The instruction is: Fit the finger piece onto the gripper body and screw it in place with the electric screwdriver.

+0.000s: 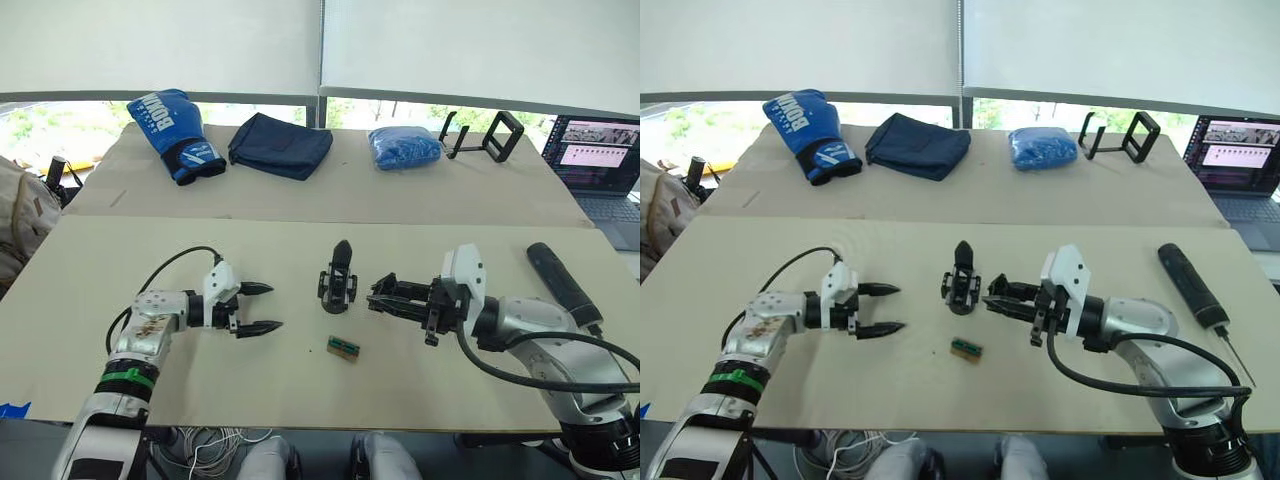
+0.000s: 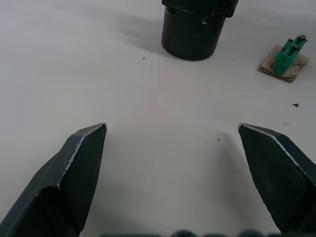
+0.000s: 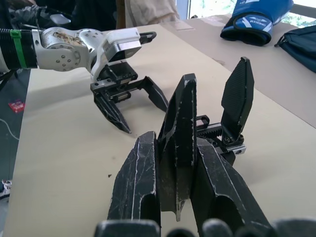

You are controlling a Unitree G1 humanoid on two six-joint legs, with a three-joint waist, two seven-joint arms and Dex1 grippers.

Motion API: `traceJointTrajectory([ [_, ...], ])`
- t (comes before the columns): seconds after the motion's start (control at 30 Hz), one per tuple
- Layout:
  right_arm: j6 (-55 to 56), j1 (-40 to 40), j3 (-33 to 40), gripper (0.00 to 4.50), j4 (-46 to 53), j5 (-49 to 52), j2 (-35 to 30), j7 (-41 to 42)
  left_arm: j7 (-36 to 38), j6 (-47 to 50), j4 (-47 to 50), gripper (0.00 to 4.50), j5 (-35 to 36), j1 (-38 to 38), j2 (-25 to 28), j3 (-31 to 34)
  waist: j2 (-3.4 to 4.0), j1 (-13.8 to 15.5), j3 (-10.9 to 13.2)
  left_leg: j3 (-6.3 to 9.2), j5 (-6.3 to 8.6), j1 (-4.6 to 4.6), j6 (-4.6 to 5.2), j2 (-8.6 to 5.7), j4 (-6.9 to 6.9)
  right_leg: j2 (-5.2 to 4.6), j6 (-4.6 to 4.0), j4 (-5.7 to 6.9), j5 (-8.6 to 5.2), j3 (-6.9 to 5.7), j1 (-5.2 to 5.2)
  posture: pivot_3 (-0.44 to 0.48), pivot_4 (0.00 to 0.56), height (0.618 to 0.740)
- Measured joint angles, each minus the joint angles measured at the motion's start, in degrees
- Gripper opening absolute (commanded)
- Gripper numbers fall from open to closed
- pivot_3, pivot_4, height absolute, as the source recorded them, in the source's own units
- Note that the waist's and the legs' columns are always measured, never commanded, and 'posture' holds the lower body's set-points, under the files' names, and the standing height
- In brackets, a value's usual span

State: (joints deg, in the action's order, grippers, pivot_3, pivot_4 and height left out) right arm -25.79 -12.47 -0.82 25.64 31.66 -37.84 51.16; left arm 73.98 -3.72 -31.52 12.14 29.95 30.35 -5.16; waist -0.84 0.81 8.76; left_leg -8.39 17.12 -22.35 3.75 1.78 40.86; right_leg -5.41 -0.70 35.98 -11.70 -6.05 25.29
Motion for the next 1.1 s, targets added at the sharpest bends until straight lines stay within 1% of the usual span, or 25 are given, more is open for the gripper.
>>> traceJointTrajectory([
  [0.17, 0.7, 0.1, -0.8, 0.42, 0.1, -0.3, 1.4, -0.1, -1.4, -1.5, -2.9, 4.5, -1.7, 3.1, -5.1, -1.7, 0.0, -0.1, 0.0, -0.01, 0.06, -0.02, 0.1, -0.02, 0.08, -0.01, 0.03, -0.03, 0.02, 0.01, -0.04, 0.0, 0.15, 0.74],
  [0.3, 1.4, 0.1, -0.8, 0.42, 0.1, -1.2, 1.4, -0.1, -1.0, -1.5, -3.3, 4.5, -2.1, 4.0, -6.9, -2.7, 0.0, -0.1, 0.0, -0.01, 0.05, 0.0, 0.1, -0.01, 0.09, 0.0, 0.03, 0.0, 0.02, 0.01, -0.04, 0.0, 0.15, 0.74],
  [0.43, 1.5, 0.0, -0.8, 0.42, 0.1, -1.2, 1.5, -0.2, -2.8, -1.4, -5.2, 4.5, -3.0, 6.2, -10.0, -3.2, -0.01, -0.1, 0.0, 0.01, 0.07, -0.01, 0.12, -0.02, 0.12, -0.01, 0.04, 0.0, 0.02, 0.01, -0.05, 0.0, 0.15, 0.74],
  [0.6, 1.5, 0.1, -0.8, 0.42, 0.4, -1.2, 1.6, -0.7, -2.6, -1.4, -6.3, 4.5, -3.3, 7.4, -10.9, -4.0, -0.02, -0.3, 0.0, 0.01, 0.06, 0.01, 0.11, -0.01, 0.1, 0.02, 0.04, 0.0, 0.03, 0.01, -0.04, 0.0, 0.15, 0.74],
  [0.83, 1.5, 0.6, -0.8, 0.42, 1.0, -1.4, 1.8, -1.3, -0.7, -1.6, -11.2, 4.5, -4.3, 11.0, -12.9, -5.0, -0.03, -0.1, 0.0, 0.01, 0.08, -0.01, 0.14, -0.03, 0.13, 0.0, 0.04, -0.01, 0.03, 0.01, -0.06, 0.0, 0.15, 0.74],
  [0.93, 1.5, 0.9, -0.8, 0.42, 1.2, -1.6, 1.8, -1.4, -0.7, -3.5, -14.5, 4.5, -5.4, 13.0, -13.8, -5.1, -0.03, -0.1, 0.0, 0.01, 0.08, -0.02, 0.14, -0.04, 0.12, 0.01, 0.05, -0.02, 0.03, 0.01, -0.05, 0.0, 0.15, 0.74],
  [1.1, 1.5, 1.8, -0.8, 0.42, 1.3, -2.1, 1.8, -1.6, -0.8, -5.9, -17.1, 4.5, -6.3, 14.1, -14.7, -5.1, -0.03, -0.2, 0.0, 0.01, 0.08, 0.0, 0.14, -0.03, 0.13, 0.0, 0.05, 0.0, 0.03, 0.01, -0.05, 0.0, 0.15, 0.74],
])
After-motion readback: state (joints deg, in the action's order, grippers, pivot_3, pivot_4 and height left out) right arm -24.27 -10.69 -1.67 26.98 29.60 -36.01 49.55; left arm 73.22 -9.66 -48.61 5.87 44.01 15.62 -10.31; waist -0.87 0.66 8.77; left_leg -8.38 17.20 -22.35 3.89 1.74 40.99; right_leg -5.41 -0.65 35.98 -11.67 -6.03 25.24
